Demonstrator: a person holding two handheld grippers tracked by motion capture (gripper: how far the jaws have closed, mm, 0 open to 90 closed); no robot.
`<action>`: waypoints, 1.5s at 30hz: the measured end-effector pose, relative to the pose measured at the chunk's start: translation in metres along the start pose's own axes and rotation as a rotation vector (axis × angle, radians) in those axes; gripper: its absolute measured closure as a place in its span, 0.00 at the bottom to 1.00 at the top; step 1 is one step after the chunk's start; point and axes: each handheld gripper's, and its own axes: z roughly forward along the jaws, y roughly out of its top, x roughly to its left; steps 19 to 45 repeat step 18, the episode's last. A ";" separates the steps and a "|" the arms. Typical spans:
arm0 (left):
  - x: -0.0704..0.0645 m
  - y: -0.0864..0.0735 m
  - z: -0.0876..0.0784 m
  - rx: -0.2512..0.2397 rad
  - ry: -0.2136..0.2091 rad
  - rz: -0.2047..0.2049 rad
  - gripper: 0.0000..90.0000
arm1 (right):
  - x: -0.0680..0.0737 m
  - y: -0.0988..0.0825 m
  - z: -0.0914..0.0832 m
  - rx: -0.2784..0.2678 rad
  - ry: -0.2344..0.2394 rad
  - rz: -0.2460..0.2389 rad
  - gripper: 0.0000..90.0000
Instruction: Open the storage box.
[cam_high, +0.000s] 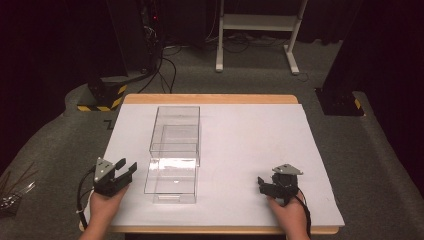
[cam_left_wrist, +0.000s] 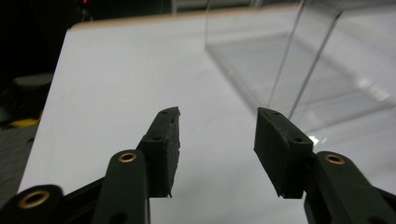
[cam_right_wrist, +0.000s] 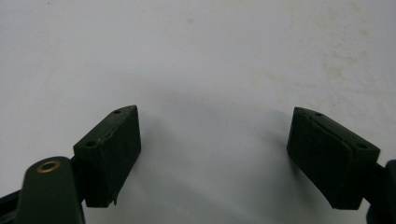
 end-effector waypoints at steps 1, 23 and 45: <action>-0.001 -0.002 0.003 0.035 0.015 0.009 0.52 | 0.000 0.000 0.000 0.000 0.000 0.000 0.20; 0.001 -0.013 0.017 0.184 -0.002 -0.017 0.38 | 0.000 0.000 0.000 -0.004 0.002 -0.003 0.20; 0.001 -0.013 0.017 0.184 -0.002 -0.017 0.38 | 0.000 0.000 0.000 -0.004 0.002 -0.003 0.20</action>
